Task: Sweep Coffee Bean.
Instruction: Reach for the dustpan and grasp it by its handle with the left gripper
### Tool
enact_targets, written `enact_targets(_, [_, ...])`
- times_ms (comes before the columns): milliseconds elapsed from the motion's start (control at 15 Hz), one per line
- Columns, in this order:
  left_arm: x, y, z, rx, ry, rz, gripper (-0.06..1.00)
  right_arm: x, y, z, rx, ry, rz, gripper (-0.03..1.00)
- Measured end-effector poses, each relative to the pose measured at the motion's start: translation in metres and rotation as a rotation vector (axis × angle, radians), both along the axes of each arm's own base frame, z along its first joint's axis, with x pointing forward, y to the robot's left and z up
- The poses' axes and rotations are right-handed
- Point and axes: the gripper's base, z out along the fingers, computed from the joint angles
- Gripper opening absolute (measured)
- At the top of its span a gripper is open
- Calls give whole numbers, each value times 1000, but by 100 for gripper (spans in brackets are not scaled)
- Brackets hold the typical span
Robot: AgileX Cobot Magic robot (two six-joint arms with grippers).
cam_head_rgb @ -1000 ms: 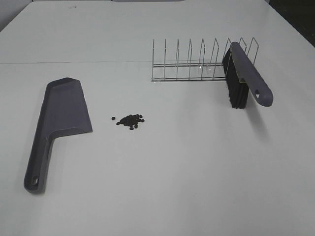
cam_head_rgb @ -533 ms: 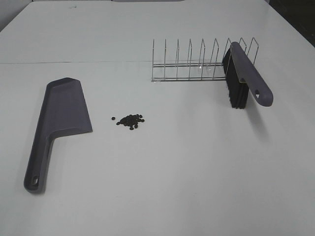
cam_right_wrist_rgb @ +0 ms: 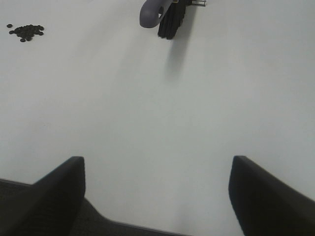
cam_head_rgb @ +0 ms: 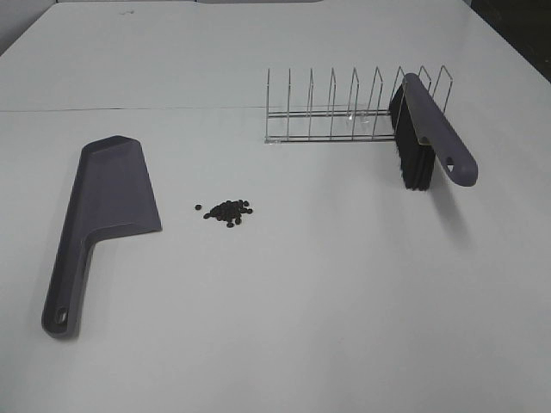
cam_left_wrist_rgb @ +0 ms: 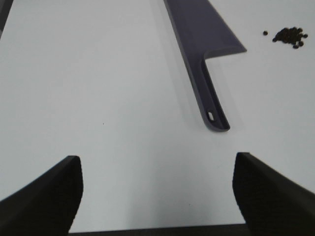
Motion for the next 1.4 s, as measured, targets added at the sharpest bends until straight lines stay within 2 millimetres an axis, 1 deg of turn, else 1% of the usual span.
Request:
enact_targets(400, [45,1,-19,34,295,131,75,0,0,0,0,0,0,76])
enact_targets(467, [49,1,-19,32,309,139,75,0,0,0,0,0,0,76])
enact_targets(533, [58,0,-18,16,318,162,75,0,0,0,0,0,0,76])
enact_targets(600, [78,-3,-12,-24,289,206,75,0,0,0,0,0,0,76])
enact_targets(667, [89,-5,-11,-27,296,212,75,0,0,0,1,0,0,76])
enact_targets(733, [95,-5,-10,-26,305,212,75,0,0,0,1,0,0,76])
enact_targets(867, [120,-11,-12,-45,362,220,75,0,0,0,3,0,1,76])
enact_targets(1067, [164,-23,-28,-126,451,230,75,0,0,0,4,0,2,76])
enact_targets(1133, [171,-25,-30,-135,457,231,74,0,0,0,4,0,2,76])
enact_targets(1267, [197,-31,-44,-172,499,246,74,0,0,0,4,0,2,76])
enact_targets(1333, [220,-37,-59,-184,548,248,74,0,0,0,4,0,2,76])
enact_targets(1400, [229,-42,-65,-176,568,237,74,0,0,0,4,0,2,76])
